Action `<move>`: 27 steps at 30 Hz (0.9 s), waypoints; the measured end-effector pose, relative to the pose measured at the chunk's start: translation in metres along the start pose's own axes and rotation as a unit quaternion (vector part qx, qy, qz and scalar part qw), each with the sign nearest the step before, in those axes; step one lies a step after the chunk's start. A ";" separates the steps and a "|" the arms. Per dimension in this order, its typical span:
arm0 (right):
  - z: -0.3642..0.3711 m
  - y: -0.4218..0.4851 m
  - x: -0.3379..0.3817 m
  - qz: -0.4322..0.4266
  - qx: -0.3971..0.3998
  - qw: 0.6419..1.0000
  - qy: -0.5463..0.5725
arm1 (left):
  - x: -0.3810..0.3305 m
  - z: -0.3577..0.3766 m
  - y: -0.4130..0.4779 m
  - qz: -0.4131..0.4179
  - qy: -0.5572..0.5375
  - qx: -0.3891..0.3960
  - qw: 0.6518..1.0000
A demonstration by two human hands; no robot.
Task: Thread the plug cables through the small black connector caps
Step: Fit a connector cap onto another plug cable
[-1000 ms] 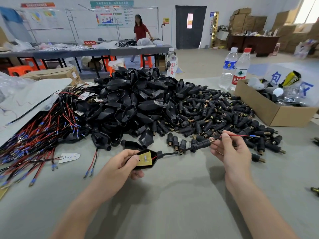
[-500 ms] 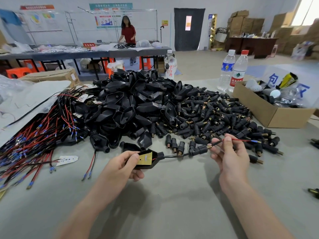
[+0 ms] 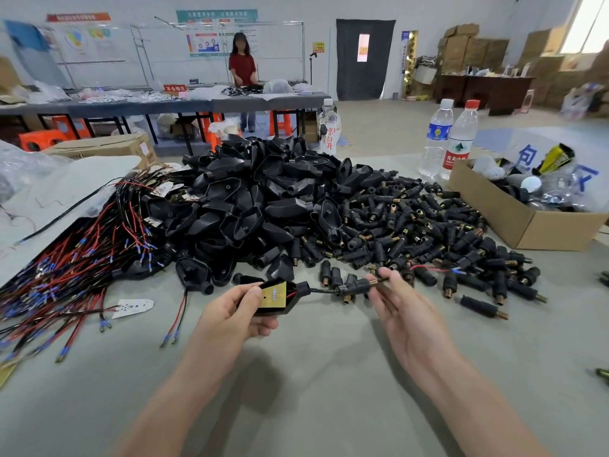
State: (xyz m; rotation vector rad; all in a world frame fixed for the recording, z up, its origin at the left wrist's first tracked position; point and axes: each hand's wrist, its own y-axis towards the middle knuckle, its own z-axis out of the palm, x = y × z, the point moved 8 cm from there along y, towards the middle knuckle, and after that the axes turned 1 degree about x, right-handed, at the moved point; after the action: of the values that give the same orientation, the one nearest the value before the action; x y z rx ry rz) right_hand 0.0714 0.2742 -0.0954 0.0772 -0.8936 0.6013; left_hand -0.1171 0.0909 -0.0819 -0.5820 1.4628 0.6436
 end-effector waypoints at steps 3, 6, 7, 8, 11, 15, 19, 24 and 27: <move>0.003 0.000 -0.007 0.012 0.021 0.999 -0.037 | 0.001 -0.001 0.000 -0.004 -0.015 -0.001 1.000; 0.002 -0.001 -0.003 -0.010 0.027 0.998 -0.051 | 0.001 0.001 0.001 0.001 -0.010 0.004 1.000; 0.002 -0.001 0.000 -0.023 0.025 0.998 -0.061 | 0.000 0.001 0.001 0.005 -0.004 0.004 1.000; 0.002 -0.002 0.002 -0.038 0.019 0.996 -0.076 | 0.000 0.001 0.001 0.008 0.003 0.004 1.000; 0.002 -0.005 0.011 -0.094 -0.005 0.987 -0.132 | -0.002 0.002 0.000 0.019 0.020 0.007 1.000; 0.003 -0.009 0.014 -0.119 -0.017 0.980 -0.158 | -0.006 0.007 -0.002 0.033 0.029 0.014 0.999; 0.004 -0.007 0.010 -0.092 -0.009 0.987 -0.132 | -0.008 0.009 -0.002 0.034 0.022 0.018 0.999; 0.015 -0.006 -0.004 -0.027 0.050 0.998 -0.036 | -0.007 0.006 -0.002 0.025 0.002 0.005 1.000; 0.025 -0.008 -0.011 0.005 0.097 0.994 -0.044 | -0.006 0.004 -0.001 0.025 -0.007 -0.004 1.000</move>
State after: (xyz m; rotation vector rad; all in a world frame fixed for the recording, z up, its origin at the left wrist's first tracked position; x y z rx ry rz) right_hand 0.0530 0.2549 -0.0865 0.2770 -0.9200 0.6974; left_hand -0.1136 0.0922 -0.0759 -0.5482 1.4661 0.6918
